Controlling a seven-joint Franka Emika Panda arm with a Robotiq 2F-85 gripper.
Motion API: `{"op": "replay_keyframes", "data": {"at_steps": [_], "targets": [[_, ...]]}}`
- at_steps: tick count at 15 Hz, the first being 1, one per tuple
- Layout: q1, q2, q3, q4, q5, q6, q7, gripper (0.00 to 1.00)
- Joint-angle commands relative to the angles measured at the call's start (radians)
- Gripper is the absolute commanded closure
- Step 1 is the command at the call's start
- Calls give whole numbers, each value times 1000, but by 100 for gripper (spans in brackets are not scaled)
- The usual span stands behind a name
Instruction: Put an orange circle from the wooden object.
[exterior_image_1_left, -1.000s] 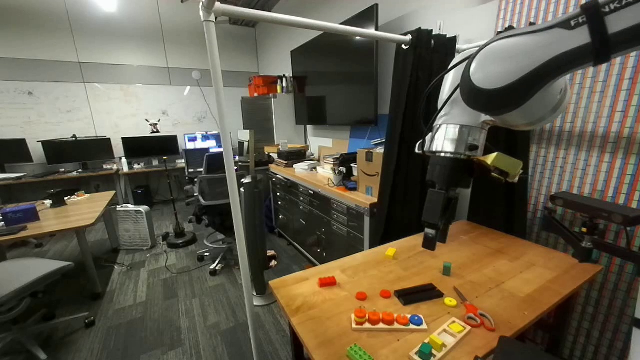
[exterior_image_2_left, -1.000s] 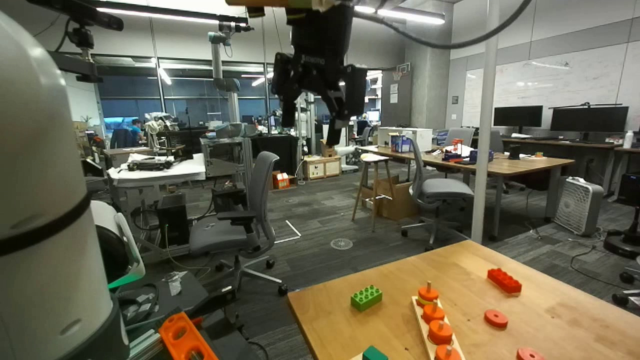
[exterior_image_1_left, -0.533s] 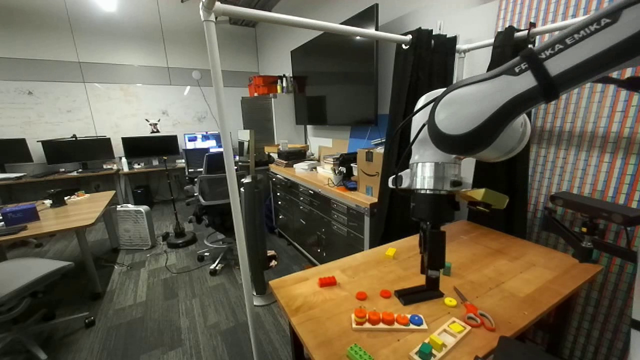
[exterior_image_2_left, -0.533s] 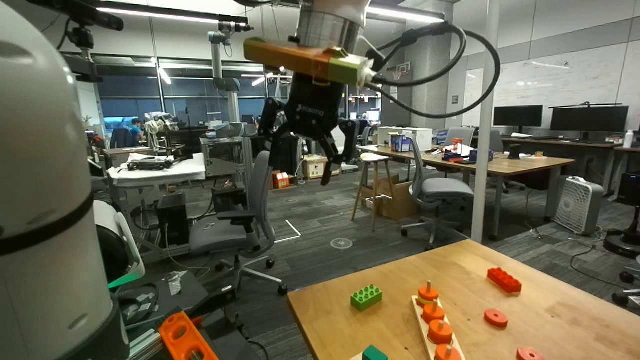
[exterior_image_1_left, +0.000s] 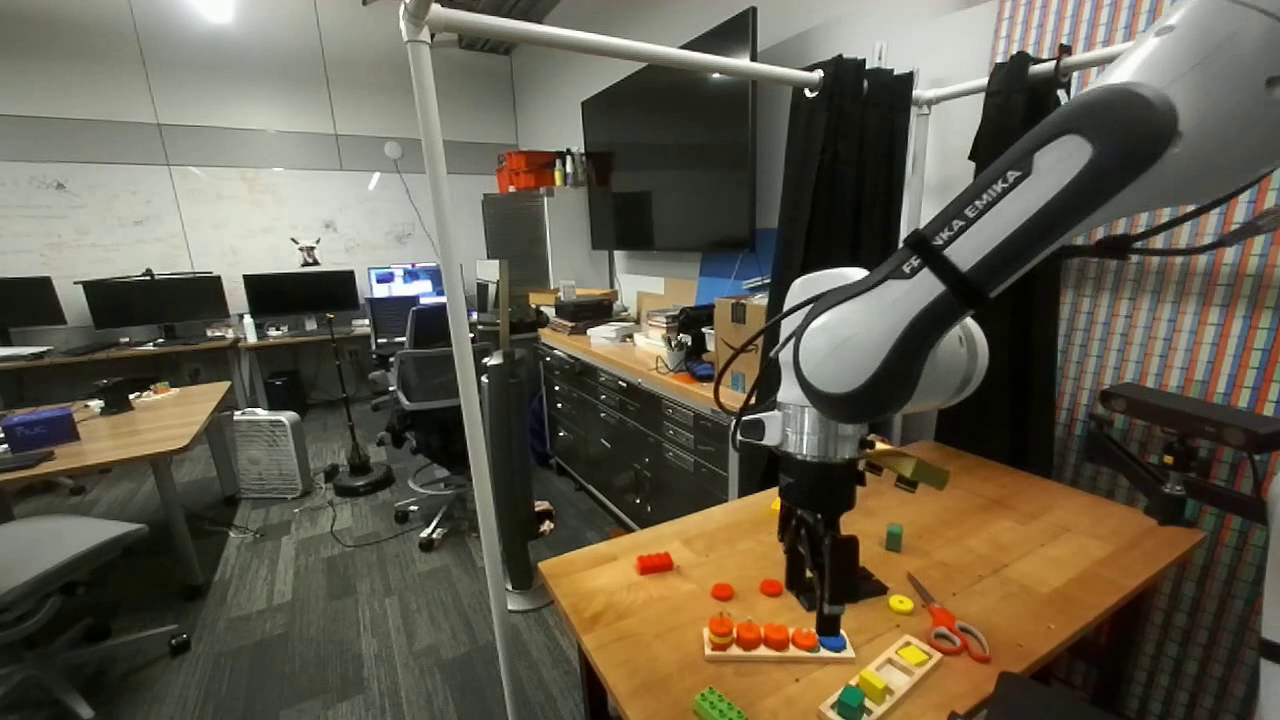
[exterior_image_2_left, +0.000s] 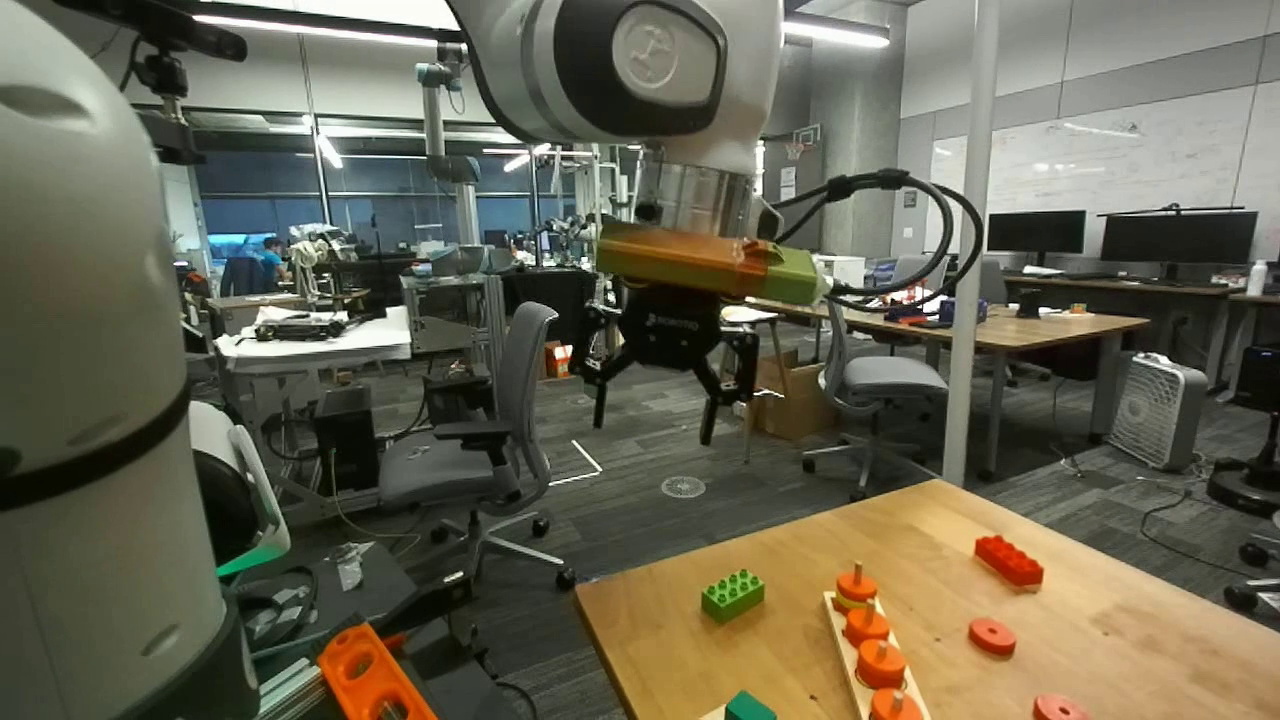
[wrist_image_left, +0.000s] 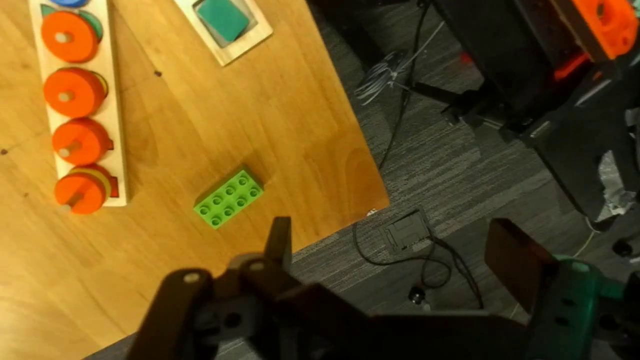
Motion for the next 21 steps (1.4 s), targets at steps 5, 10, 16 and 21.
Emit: {"op": "replay_keyframes", "data": {"at_steps": [5,10,16,21], "targets": [[-15,285,41,20,137,398,-215,0],[-14,449,86,86,166,563,-219,0],[-15,599,71,213,120,666,-188,0],[-131,680,98,318,-30,664,-92,0]]}}
